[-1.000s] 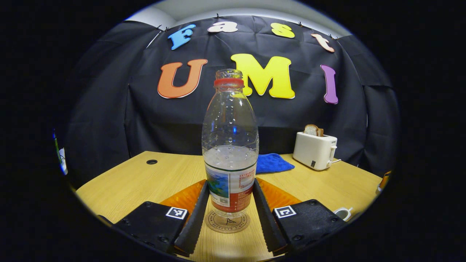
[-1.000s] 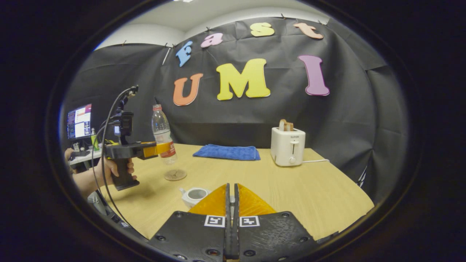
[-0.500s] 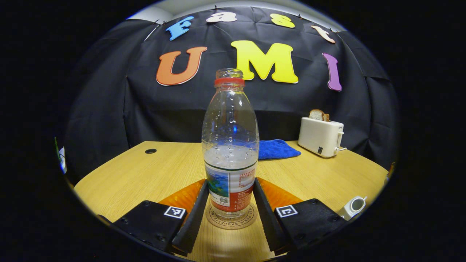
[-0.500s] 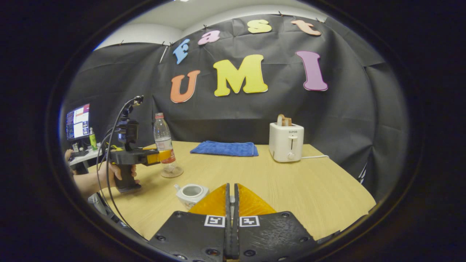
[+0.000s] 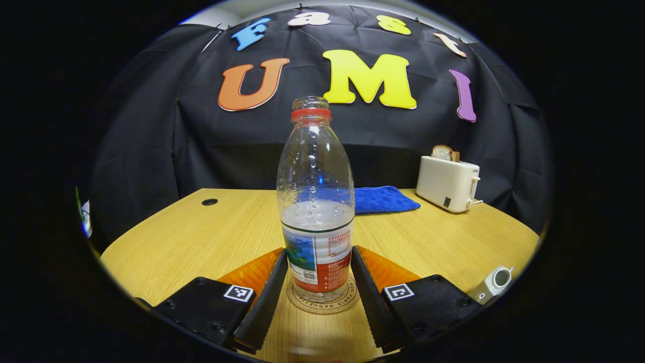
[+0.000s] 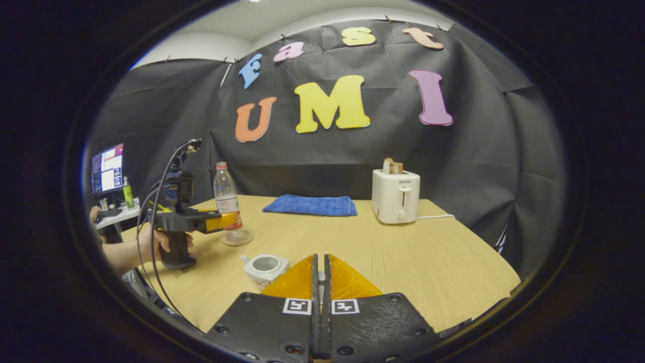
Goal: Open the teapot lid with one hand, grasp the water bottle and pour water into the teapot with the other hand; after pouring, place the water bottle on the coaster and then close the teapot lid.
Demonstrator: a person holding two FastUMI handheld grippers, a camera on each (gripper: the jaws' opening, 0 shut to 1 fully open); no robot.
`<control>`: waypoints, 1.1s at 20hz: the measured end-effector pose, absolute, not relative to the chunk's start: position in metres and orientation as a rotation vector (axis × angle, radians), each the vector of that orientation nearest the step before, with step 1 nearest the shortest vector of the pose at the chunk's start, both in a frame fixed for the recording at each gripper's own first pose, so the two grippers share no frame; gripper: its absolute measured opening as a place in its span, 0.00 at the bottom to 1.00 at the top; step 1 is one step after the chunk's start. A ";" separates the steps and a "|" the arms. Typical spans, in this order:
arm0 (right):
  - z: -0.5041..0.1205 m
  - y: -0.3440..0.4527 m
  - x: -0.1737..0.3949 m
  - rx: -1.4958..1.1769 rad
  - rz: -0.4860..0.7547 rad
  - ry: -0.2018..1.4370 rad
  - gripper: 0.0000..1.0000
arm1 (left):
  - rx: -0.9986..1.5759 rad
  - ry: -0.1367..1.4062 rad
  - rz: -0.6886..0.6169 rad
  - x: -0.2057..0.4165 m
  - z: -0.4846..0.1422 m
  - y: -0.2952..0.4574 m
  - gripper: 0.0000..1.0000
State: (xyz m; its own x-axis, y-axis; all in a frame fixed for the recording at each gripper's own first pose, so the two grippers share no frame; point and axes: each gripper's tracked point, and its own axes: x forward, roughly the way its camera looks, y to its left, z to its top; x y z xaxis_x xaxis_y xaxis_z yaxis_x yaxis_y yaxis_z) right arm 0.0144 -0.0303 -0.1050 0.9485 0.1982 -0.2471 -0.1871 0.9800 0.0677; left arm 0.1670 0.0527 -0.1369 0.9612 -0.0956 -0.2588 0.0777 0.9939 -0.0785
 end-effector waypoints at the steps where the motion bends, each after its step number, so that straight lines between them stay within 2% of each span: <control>1: -0.105 -0.030 0.014 0.044 0.196 0.255 0.00 | -0.069 0.266 -0.091 0.166 -0.137 0.052 0.80; 4: -0.104 -0.027 0.014 0.043 0.202 0.255 0.00 | -0.067 0.282 -0.089 0.165 -0.141 0.053 0.94; 6: -0.102 -0.025 0.013 0.046 0.208 0.248 0.00 | -0.073 0.284 -0.085 0.163 -0.144 0.055 0.98; 13: -0.093 -0.005 0.023 0.043 0.246 0.224 0.00 | -0.082 0.338 -0.075 0.125 -0.151 0.066 0.98; 22: -0.086 0.056 0.060 0.017 0.384 0.182 0.00 | -0.077 0.228 0.118 0.041 -0.112 0.136 0.98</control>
State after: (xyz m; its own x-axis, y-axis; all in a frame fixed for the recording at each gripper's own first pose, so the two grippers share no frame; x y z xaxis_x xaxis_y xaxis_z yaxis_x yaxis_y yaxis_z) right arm 0.0597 0.0564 -0.0858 0.9109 0.3743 -0.1738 -0.3712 0.9271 0.0509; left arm 0.0411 0.1364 -0.1123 0.9673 0.1077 -0.2298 -0.1252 0.9901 -0.0632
